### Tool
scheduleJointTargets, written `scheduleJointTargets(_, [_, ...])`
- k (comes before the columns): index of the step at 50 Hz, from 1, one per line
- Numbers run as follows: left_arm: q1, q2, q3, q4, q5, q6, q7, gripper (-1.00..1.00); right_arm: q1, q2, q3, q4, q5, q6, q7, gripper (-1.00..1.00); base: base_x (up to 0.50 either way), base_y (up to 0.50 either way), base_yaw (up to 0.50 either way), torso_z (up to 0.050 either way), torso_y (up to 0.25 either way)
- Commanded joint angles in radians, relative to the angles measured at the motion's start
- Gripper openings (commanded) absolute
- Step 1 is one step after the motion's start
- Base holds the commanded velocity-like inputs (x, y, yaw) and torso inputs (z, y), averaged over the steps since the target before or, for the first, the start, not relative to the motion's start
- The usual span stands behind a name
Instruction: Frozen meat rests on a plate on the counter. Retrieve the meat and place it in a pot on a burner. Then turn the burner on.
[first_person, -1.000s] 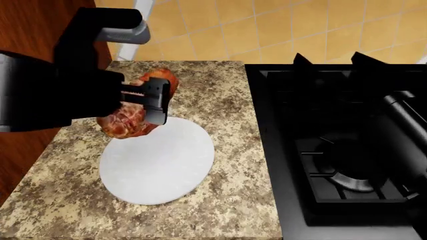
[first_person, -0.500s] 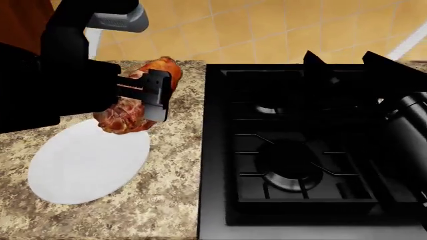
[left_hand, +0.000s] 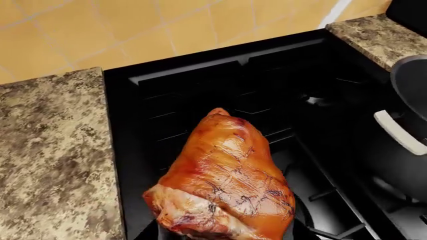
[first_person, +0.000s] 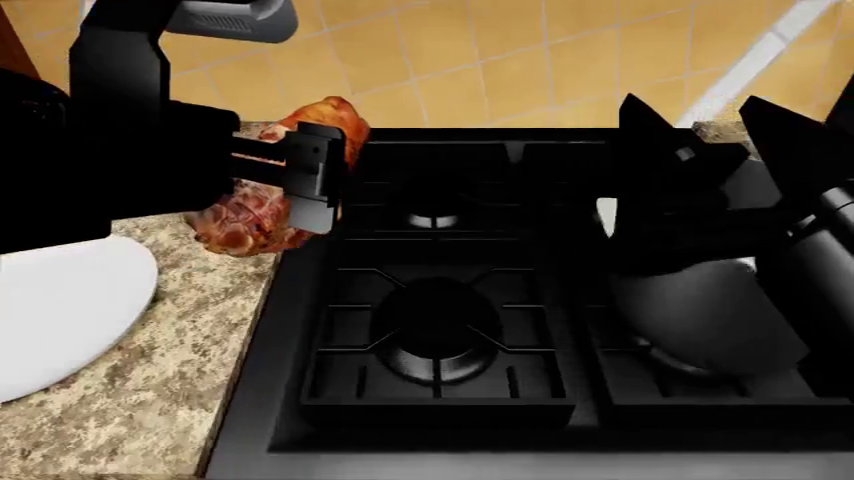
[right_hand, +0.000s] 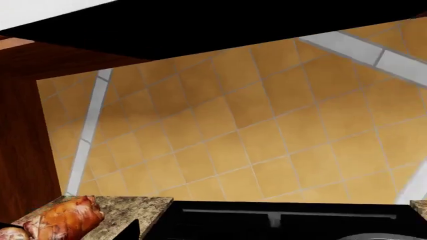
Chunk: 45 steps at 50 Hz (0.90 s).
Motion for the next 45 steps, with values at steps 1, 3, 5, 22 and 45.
scheduleJointTargets(1, [-0.015, -0.003, -0.002, -0.002, 0.008, 0.013, 0.007, -1.00, -0.009, 0.002, 0.002, -0.001, -0.010, 0.000, -0.009, 1.00, 0.00, -0.50, 0.00, 0.000, 0.000])
scheduleJointTargets(3, [-0.015, -0.003, -0.001, -0.001, 0.008, 0.013, 0.007, -1.00, -0.010, 0.004, 0.003, -0.001, -0.009, -0.001, -0.010, 1.00, 0.00, -0.50, 0.00, 0.000, 0.000])
scheduleJointTargets(5, [-0.016, -0.003, 0.000, -0.001, 0.008, 0.014, 0.008, -1.00, -0.012, 0.004, 0.004, -0.002, -0.010, -0.002, -0.011, 1.00, 0.00, -0.50, 0.00, 0.000, 0.000])
scheduleJointTargets(22, [-0.049, 0.001, 0.012, -0.013, 0.009, 0.012, 0.014, -1.00, -0.023, 0.012, 0.011, -0.006, -0.016, -0.007, -0.020, 1.00, 0.00, -0.50, 0.00, 0.001, 0.001])
scheduleJointTargets(45, [-0.145, 0.013, 0.024, -0.039, -0.001, 0.004, 0.013, -1.00, -0.006, 0.043, 0.025, -0.010, 0.009, -0.028, -0.016, 1.00, 0.00, -0.50, 0.00, 0.000, 0.001])
